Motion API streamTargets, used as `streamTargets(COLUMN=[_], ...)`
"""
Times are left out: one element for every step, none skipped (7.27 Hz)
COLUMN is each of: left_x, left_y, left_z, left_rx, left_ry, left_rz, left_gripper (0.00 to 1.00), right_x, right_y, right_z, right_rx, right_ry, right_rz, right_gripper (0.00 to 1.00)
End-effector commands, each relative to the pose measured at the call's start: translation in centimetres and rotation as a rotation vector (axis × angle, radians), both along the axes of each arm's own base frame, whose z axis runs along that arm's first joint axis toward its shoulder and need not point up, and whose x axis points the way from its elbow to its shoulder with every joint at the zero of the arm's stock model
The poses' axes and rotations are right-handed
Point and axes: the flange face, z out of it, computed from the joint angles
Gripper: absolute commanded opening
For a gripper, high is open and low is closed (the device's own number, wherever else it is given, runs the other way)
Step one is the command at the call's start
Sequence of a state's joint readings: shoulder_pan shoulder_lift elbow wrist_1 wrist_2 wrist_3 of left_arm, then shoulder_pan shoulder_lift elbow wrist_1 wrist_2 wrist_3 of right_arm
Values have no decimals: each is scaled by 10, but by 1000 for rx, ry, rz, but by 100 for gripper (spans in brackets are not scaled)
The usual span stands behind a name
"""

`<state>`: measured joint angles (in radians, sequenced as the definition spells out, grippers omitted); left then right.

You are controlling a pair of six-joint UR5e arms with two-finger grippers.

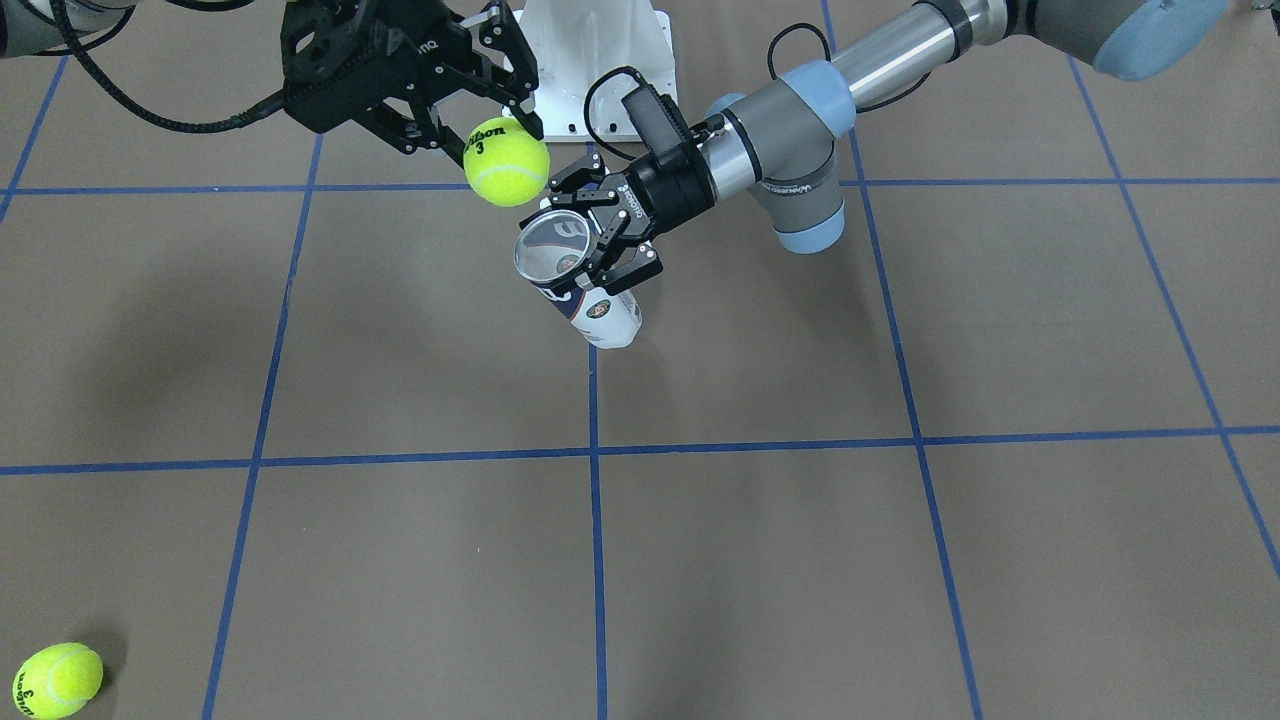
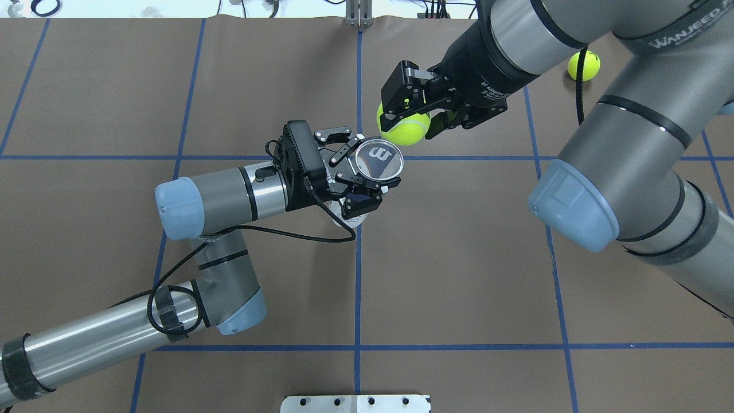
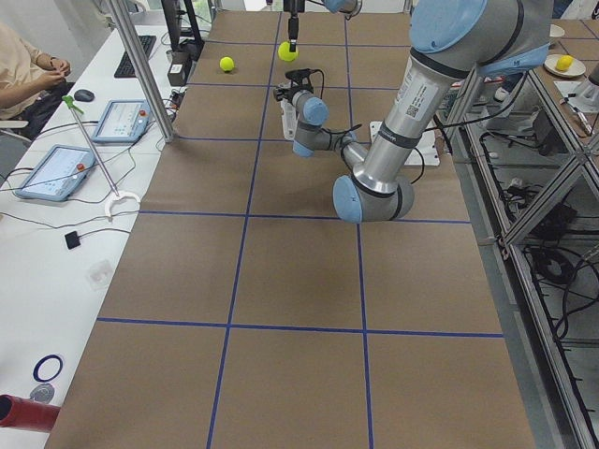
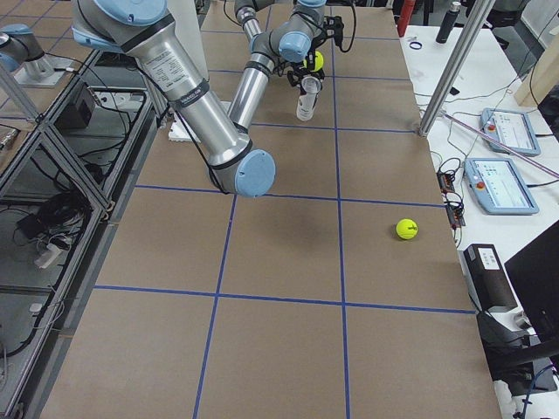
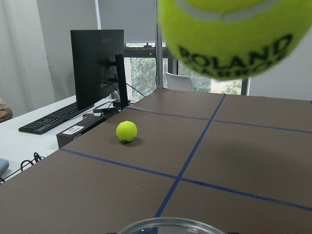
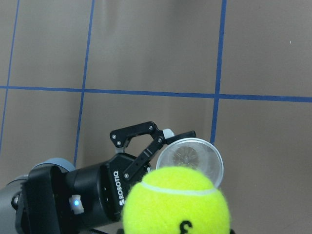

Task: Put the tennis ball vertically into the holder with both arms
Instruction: 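Carry the ball with the right gripper over the upright tube's opening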

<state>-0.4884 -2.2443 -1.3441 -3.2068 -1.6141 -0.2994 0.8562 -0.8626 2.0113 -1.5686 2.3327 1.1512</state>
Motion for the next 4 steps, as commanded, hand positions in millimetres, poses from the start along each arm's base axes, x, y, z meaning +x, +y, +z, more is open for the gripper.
streamTargets(left_x=[-5, -2, 0, 0], left_y=[6, 5, 4, 4], left_z=[21, 25, 32, 35], left_rx=[67, 103, 116, 113], left_ry=[144, 220, 266, 268], left_rz=[4, 3, 11, 14], left_gripper=[76, 76, 76, 76], right_x=[51, 62, 61, 57], right_y=[-14, -18, -19, -24], right_z=[-11, -12, -13, -11], right_rx=[-34, -39, -39, -46], right_ry=[-59, -69, -67, -58], right_rz=[-35, -36, -32, -26], right_gripper=[0, 0, 0, 0])
